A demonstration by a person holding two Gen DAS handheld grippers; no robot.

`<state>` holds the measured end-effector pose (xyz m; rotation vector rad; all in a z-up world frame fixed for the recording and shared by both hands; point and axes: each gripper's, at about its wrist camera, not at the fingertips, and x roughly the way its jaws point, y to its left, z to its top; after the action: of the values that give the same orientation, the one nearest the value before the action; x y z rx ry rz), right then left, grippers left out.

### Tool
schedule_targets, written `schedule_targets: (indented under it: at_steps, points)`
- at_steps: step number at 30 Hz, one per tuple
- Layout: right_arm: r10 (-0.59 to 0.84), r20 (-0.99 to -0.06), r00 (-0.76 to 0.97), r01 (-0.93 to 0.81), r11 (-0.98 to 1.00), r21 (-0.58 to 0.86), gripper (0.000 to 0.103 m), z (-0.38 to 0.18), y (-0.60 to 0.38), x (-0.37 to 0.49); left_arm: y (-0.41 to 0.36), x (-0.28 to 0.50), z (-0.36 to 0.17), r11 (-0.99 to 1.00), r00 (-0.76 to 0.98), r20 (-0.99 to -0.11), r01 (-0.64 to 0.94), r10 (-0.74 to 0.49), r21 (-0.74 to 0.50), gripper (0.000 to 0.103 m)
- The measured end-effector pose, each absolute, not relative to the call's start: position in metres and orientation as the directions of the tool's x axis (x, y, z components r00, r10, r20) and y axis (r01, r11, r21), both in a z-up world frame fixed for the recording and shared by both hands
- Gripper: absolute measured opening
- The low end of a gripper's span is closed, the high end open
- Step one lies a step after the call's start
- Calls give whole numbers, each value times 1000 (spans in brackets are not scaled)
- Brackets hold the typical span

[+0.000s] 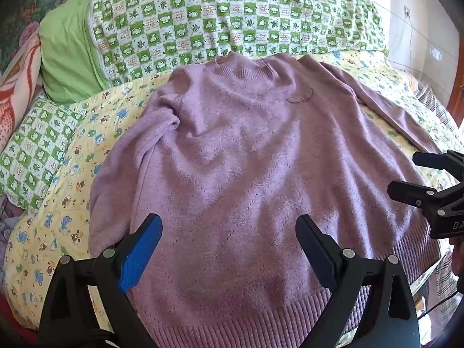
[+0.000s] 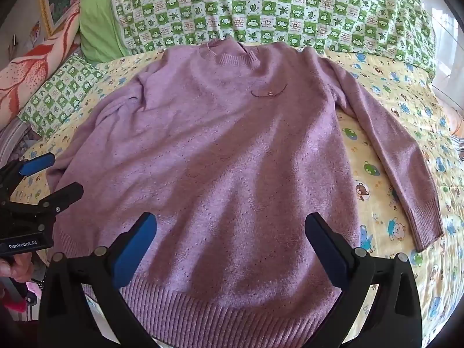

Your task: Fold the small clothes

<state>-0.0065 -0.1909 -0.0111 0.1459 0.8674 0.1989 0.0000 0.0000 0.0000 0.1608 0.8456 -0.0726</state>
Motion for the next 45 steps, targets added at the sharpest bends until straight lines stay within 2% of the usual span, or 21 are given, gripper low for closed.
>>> schedule_targets:
  at_steps: [27,34,39,45]
  points:
    - [232,-752,617,-113,972,207,102,-11,-185,5,8,5,-15,988,665,-747,117,-3,100,94]
    - [231,-752,617,-111,972,207,102,-10,-183,5,9,13,-9,994,680,-731,109,-53,30,94]
    - [232,-755,613,-112,972,208,102,-9,-180,9,11,14,-11,987,670,-742,105,21,123,94]
    - [235,-759,606,-112,971,212,102,-12,-178,11,11,19,-10,988,645,-764,102,24,117,94]
